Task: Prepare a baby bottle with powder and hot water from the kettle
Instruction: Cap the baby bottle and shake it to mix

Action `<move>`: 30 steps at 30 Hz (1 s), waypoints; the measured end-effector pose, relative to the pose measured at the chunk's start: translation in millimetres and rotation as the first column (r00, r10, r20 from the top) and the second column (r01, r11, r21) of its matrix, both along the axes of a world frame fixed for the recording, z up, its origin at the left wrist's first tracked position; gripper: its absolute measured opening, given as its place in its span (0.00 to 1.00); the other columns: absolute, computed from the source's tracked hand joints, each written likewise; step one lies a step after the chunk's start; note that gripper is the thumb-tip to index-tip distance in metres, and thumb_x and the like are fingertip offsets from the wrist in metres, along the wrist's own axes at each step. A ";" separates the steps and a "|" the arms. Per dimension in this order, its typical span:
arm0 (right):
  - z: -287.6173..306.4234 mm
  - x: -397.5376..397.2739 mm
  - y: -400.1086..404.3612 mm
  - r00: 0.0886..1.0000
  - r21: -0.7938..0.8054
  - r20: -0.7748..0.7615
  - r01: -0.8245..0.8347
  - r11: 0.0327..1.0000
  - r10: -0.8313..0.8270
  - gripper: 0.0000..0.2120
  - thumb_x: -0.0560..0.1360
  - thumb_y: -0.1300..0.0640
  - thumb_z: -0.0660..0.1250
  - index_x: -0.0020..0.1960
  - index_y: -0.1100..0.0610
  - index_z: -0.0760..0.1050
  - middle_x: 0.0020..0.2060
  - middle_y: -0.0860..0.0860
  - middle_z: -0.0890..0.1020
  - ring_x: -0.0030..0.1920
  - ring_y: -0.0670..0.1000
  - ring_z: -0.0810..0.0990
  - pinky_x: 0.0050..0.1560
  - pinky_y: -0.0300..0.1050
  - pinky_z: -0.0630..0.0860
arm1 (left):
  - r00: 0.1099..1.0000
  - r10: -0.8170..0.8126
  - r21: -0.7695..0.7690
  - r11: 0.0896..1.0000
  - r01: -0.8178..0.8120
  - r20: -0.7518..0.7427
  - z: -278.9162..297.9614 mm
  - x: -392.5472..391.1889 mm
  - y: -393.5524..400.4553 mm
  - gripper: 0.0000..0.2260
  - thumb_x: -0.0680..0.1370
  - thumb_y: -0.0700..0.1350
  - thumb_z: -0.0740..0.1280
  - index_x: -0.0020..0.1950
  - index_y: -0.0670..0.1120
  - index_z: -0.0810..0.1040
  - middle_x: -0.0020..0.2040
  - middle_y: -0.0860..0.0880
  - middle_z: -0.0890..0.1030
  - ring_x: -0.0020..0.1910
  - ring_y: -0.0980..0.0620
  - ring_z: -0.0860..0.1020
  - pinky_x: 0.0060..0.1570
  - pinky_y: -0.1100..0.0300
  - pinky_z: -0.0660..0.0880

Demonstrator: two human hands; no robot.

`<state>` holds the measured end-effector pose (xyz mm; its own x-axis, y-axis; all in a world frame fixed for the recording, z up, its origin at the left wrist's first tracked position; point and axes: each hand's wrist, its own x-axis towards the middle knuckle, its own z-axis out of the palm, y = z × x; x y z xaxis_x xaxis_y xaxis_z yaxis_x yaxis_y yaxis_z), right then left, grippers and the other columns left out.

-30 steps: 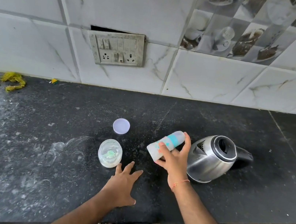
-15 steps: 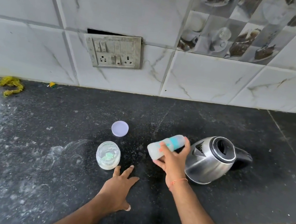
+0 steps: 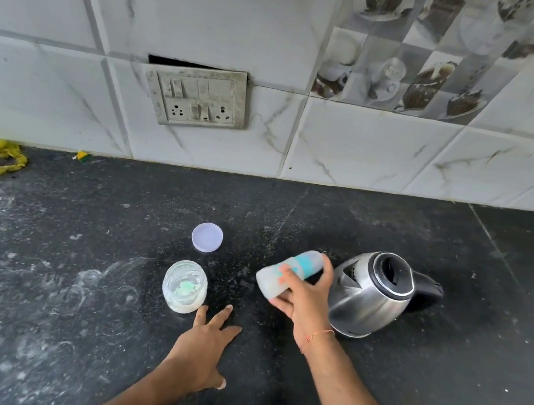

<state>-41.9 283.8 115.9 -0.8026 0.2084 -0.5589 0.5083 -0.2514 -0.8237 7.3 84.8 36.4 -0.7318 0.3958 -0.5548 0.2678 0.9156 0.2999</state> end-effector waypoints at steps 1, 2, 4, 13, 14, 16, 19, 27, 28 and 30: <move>1.0 0.5 -3.1 0.998 -0.027 0.027 -0.055 0.998 0.055 0.38 0.78 0.64 0.78 0.74 0.32 0.66 0.61 0.55 0.83 0.58 0.59 0.88 0.44 0.60 0.89 | 1.000 0.000 0.005 1.000 0.000 -0.003 -0.4 1.1 -0.8 0.50 0.75 0.57 0.81 0.89 0.60 0.53 0.90 0.56 0.40 0.88 0.34 0.42 0.74 0.40 0.76; 4.5 3.5 -8.6 0.992 -0.050 0.061 -0.110 0.993 0.113 0.39 0.77 0.63 0.79 0.74 0.31 0.67 0.60 0.56 0.84 0.57 0.57 0.88 0.43 0.58 0.89 | 1.000 -0.001 0.009 1.000 0.001 -0.003 -0.6 1.8 -2.0 0.51 0.75 0.57 0.81 0.89 0.60 0.51 0.90 0.55 0.40 0.88 0.34 0.41 0.74 0.40 0.76; 0.4 6.2 -10.8 0.985 -0.022 0.073 -0.152 0.988 0.154 0.40 0.75 0.63 0.80 0.75 0.31 0.68 0.58 0.57 0.86 0.57 0.57 0.89 0.43 0.58 0.88 | 1.000 -0.005 0.013 1.000 0.005 -0.007 -2.6 0.9 -3.7 0.52 0.75 0.57 0.81 0.89 0.60 0.50 0.90 0.55 0.40 0.88 0.34 0.41 0.75 0.40 0.75; 0.1 5.4 -6.6 0.998 0.016 -0.013 -0.058 0.998 0.058 0.39 0.76 0.64 0.79 0.74 0.33 0.67 0.60 0.55 0.85 0.58 0.59 0.88 0.47 0.63 0.89 | 1.000 0.009 0.048 0.999 -0.009 -0.008 -9.3 -0.7 -3.4 0.50 0.75 0.57 0.80 0.89 0.60 0.53 0.90 0.57 0.39 0.89 0.38 0.39 0.75 0.42 0.76; -1.4 2.4 -3.1 1.000 -0.009 -0.008 -0.004 1.000 0.004 0.39 0.77 0.64 0.79 0.74 0.33 0.66 0.61 0.54 0.85 0.59 0.60 0.88 0.48 0.63 0.89 | 1.000 0.016 0.050 0.999 -0.016 -0.010 -8.8 0.0 -2.8 0.50 0.75 0.57 0.80 0.89 0.60 0.54 0.90 0.58 0.39 0.89 0.39 0.40 0.75 0.42 0.76; 0.5 1.7 -4.5 0.994 -0.032 0.016 -0.111 0.993 0.112 0.39 0.76 0.64 0.79 0.73 0.30 0.67 0.61 0.57 0.85 0.59 0.58 0.88 0.47 0.63 0.89 | 1.000 0.029 0.064 0.998 -0.029 -0.005 -7.7 1.3 -4.8 0.50 0.75 0.57 0.81 0.89 0.60 0.54 0.90 0.58 0.39 0.89 0.40 0.39 0.75 0.43 0.76; 2.8 5.0 -7.3 0.990 -0.011 0.040 -0.137 0.991 0.137 0.39 0.75 0.64 0.79 0.72 0.29 0.69 0.59 0.56 0.86 0.58 0.56 0.88 0.44 0.59 0.89 | 1.000 0.025 0.070 0.997 -0.024 -0.010 -10.5 -0.4 -6.7 0.50 0.74 0.57 0.81 0.89 0.60 0.54 0.90 0.58 0.39 0.89 0.40 0.39 0.74 0.43 0.76; -2.9 10.0 -10.9 0.998 -0.050 0.002 -0.067 0.996 0.068 0.39 0.77 0.67 0.77 0.75 0.34 0.68 0.58 0.56 0.86 0.59 0.59 0.88 0.45 0.60 0.89 | 0.999 0.029 0.081 0.996 -0.027 -0.025 -11.8 0.5 -7.3 0.51 0.74 0.57 0.81 0.89 0.61 0.54 0.90 0.58 0.41 0.89 0.40 0.40 0.73 0.42 0.77; -4.2 10.4 -8.8 1.000 -0.058 -0.024 -0.009 0.998 0.008 0.38 0.78 0.67 0.77 0.74 0.35 0.67 0.59 0.55 0.86 0.59 0.60 0.88 0.47 0.62 0.89 | 0.999 0.029 0.080 0.996 -0.027 -0.025 -11.7 0.9 -5.6 0.49 0.74 0.57 0.81 0.88 0.61 0.55 0.90 0.58 0.40 0.89 0.40 0.40 0.73 0.41 0.77; -6.7 8.8 -8.4 1.000 -0.087 0.015 -0.016 0.996 0.018 0.39 0.78 0.66 0.77 0.75 0.35 0.65 0.60 0.55 0.86 0.59 0.60 0.88 0.49 0.65 0.88 | 0.999 0.046 0.092 0.995 -0.043 -0.027 -12.0 1.8 -6.1 0.49 0.74 0.57 0.81 0.88 0.60 0.56 0.90 0.58 0.41 0.89 0.40 0.40 0.73 0.41 0.77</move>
<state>-33.2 275.5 109.2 -0.7966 0.1447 -0.5869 0.5258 -0.3130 -0.7909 9.2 78.8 24.4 -0.7652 0.4105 -0.4959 0.2371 0.8959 0.3758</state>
